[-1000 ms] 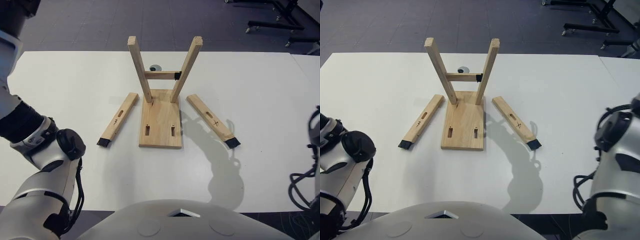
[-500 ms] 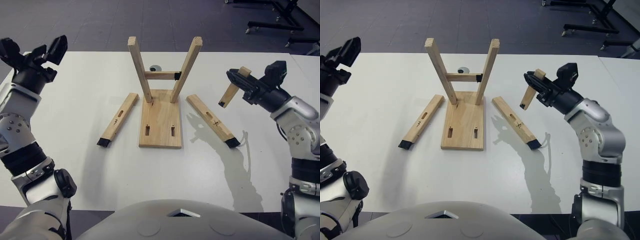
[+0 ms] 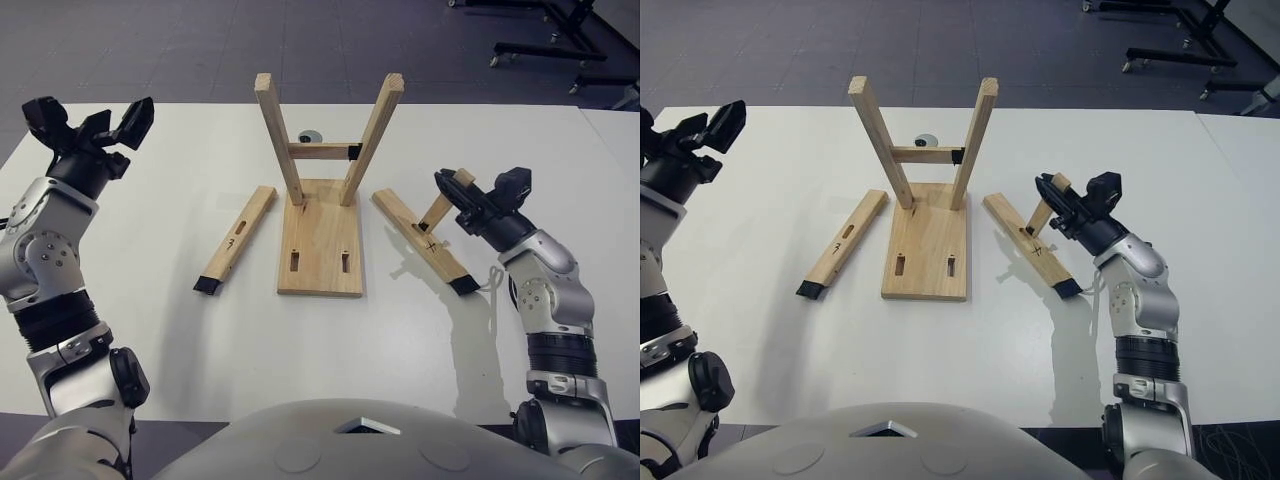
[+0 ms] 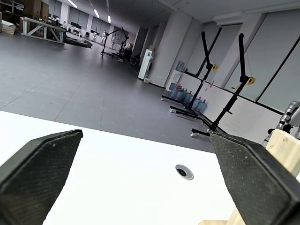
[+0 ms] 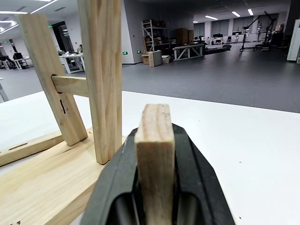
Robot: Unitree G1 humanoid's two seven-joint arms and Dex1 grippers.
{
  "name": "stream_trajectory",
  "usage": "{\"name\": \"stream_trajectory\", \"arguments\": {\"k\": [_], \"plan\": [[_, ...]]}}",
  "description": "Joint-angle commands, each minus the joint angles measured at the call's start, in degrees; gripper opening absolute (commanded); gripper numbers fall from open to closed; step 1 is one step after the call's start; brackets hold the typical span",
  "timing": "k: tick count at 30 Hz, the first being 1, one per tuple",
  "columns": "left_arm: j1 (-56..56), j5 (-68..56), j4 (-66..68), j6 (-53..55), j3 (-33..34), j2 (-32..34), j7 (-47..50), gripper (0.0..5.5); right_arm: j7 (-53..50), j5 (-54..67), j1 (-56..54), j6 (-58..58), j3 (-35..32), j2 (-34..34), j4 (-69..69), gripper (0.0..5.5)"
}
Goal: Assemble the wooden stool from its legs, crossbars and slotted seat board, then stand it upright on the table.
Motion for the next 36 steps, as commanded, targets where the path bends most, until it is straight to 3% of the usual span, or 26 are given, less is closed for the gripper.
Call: {"name": "stream_trajectory", "arguments": {"k": [1, 14, 36], "plan": [[1.17, 0.27, -0.26, -0.59, -0.82, -0.06, -0.15, 4.99, 1.82, 1.71, -2.64, 1.18, -1.44, -0.02, 2.60, 0.39], [2.52, -0.07, -1.27, -1.00, -1.30, -0.48, 0.46, 4.99, 0.46, 4.47, -2.79, 7.27, -3.90, -0.18, -0.97, 0.39], [2.48, -0.11, -1.94, -0.79, -1.87, -0.85, 1.11, 4.99, -1.11, 2.81, -0.84, 6.16, -3.76, 2.16, 0.05, 0.39]]}}
